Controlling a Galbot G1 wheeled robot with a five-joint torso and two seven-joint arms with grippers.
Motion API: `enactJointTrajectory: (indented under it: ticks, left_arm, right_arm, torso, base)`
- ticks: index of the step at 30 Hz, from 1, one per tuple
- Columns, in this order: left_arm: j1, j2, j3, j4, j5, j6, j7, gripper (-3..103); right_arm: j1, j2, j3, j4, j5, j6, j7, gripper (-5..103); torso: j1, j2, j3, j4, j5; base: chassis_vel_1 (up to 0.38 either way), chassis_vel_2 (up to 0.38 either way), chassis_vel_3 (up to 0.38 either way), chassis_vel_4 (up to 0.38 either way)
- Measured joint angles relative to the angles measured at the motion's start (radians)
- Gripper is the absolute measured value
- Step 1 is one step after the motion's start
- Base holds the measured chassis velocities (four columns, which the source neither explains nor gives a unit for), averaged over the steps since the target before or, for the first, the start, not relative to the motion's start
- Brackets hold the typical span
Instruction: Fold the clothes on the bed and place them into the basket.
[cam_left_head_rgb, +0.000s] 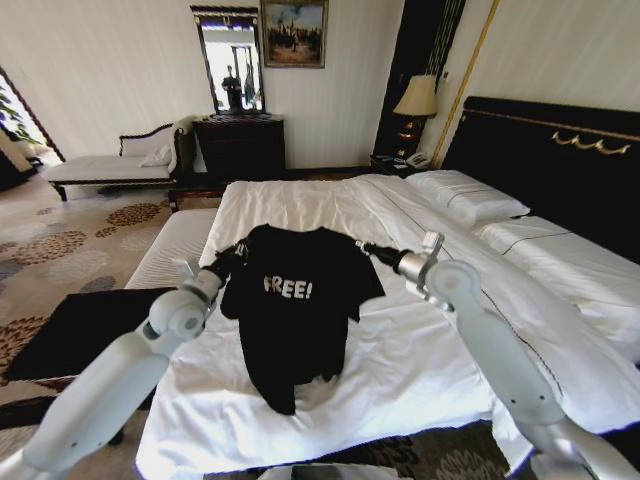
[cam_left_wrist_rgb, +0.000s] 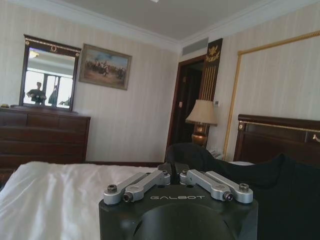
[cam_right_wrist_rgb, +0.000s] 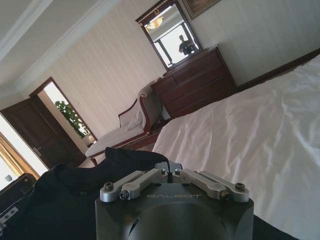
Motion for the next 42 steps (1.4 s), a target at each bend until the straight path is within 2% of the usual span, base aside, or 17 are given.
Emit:
enactJointTrajectory:
  ticks: [3,5,7,14,16,21,25,26,30,31,34,35,37,39,40,41,42]
  left_arm:
    - [-0.131,0.032,0.048,0.012,-0.057,0.003,-0.008,3]
    - [-0.162,0.038,0.059,0.015,-0.071,0.004,-0.011,3]
    - [-0.284,0.054,0.099,0.026,-0.125,0.008,-0.02,3]
    - [-0.489,0.069,0.185,0.052,-0.209,0.015,-0.037,3]
    - [-0.539,0.079,0.205,0.046,-0.238,0.019,-0.044,3]
    - [-0.546,0.12,0.2,-0.003,-0.267,0.019,-0.049,3]
    - [-0.428,0.219,0.089,-0.126,-0.305,0.018,-0.053,3]
    - [-0.428,0.219,0.089,-0.126,-0.305,0.018,-0.053,3]
    - [-0.231,0.36,-0.082,-0.278,-0.346,-0.002,-0.046,3]
    - [-0.231,0.36,-0.082,-0.278,-0.346,-0.002,-0.046,3]
    - [-0.123,0.418,-0.233,-0.358,-0.415,-0.003,-0.054,3]
    - [-0.123,0.418,-0.233,-0.358,-0.415,-0.003,-0.054,3]
    - [0.031,0.473,-0.441,-0.442,-0.508,0.005,-0.065,3]
    - [0.071,0.487,-0.525,-0.478,-0.582,0.014,-0.094,3]
    - [0.077,0.494,-0.585,-0.488,-0.655,0.024,-0.126,3]
    - [0.077,0.494,-0.585,-0.488,-0.655,0.024,-0.126,3]
    - [0.075,0.504,-0.628,-0.492,-0.711,0.032,-0.15,3]
  right_arm:
    - [0.08,-0.033,-0.018,-0.009,0.046,0.004,0.013,0]
    - [0.099,-0.041,-0.022,-0.013,0.052,0.006,0.013,0]
    - [0.169,-0.063,-0.035,-0.024,0.075,0.012,0.013,0]
    - [0.356,-0.113,-0.078,-0.065,0.15,0.019,0.015,0]
    - [0.409,-0.13,-0.093,-0.081,0.178,0.021,0.015,0]
    - [0.442,-0.161,-0.099,-0.081,0.22,0.026,0.016,0]
    - [0.427,-0.212,-0.047,-0.005,0.324,0.038,0.057,0]
    - [0.427,-0.212,-0.047,-0.005,0.324,0.038,0.057,0]
    - [0.355,-0.308,0.035,0.162,0.474,0.075,0.106,0]
    - [0.355,-0.308,0.035,0.162,0.474,0.075,0.106,0]
    - [0.302,-0.385,0.103,0.271,0.571,0.094,0.127,0]
    - [0.302,-0.385,0.103,0.271,0.571,0.094,0.127,0]
    - [0.248,-0.473,0.173,0.364,0.66,0.114,0.14,0]
    - [0.189,-0.528,0.234,0.405,0.703,0.119,0.14,0]
    - [0.145,-0.565,0.289,0.433,0.734,0.122,0.138,0]
    - [0.145,-0.565,0.289,0.433,0.734,0.122,0.138,0]
    - [0.115,-0.594,0.34,0.451,0.763,0.123,0.138,0]
  torso:
    - [0.0,0.0,0.0,0.0,0.0002]
    - [0.0,0.0,0.0,0.0001,0.0]
    - [0.0,0.0,0.0,-0.0002,0.0007]
    - [0.0,0.0,0.0,-0.0001,0.0]
    - [0.0,0.0,0.0,-0.0001,0.0002]
    - [0.0,0.0,0.0,-0.0001,0.0003]
    - [0.0,0.0,0.0,-0.0003,0.0001]
    - [0.0,0.0,0.0,-0.0003,0.0001]
    - [0.0,0.0,0.0,0.0006,-0.0001]
    - [0.0,0.0,0.0,0.0006,-0.0001]
    - [-0.001,0.0,-0.001,-0.0006,0.0001]
    - [-0.001,0.0,-0.001,-0.0006,0.0001]
    - [-0.001,0.0,-0.001,0.0003,0.0005]
    - [-0.001,0.0,0.0,0.0004,0.0002]
    - [-0.001,0.0,0.0,-0.0003,0.0003]
    - [-0.001,0.0,0.0,-0.0003,0.0003]
    - [-0.001,0.0,0.0,-0.0005,0.0004]
  base:
    - [0.0,0.0,0.0,0.0]
    - [0.0,0.0,0.0,0.0]
    - [0.0,0.0,0.0,0.0]
    - [0.0,0.0,0.0,0.0]
    - [0.0,0.0,0.0,0.0]
    - [0.0,0.0,0.0,0.0]
    - [0.0,0.0,0.0,0.0]
    - [0.0,0.0,0.0,0.0]
    - [0.0,0.0,0.0,0.0]
    - [0.0,0.0,0.0,0.0]
    - [0.0,0.0,0.0,0.0]
    - [0.0,0.0,0.0,0.0]
    - [0.0,0.0,0.0,0.0]
    - [0.0,0.0,0.0,0.0]
    - [0.0,0.0,0.0,0.0]
    - [0.0,0.0,0.0,0.0]
    - [0.0,0.0,0.0,0.0]
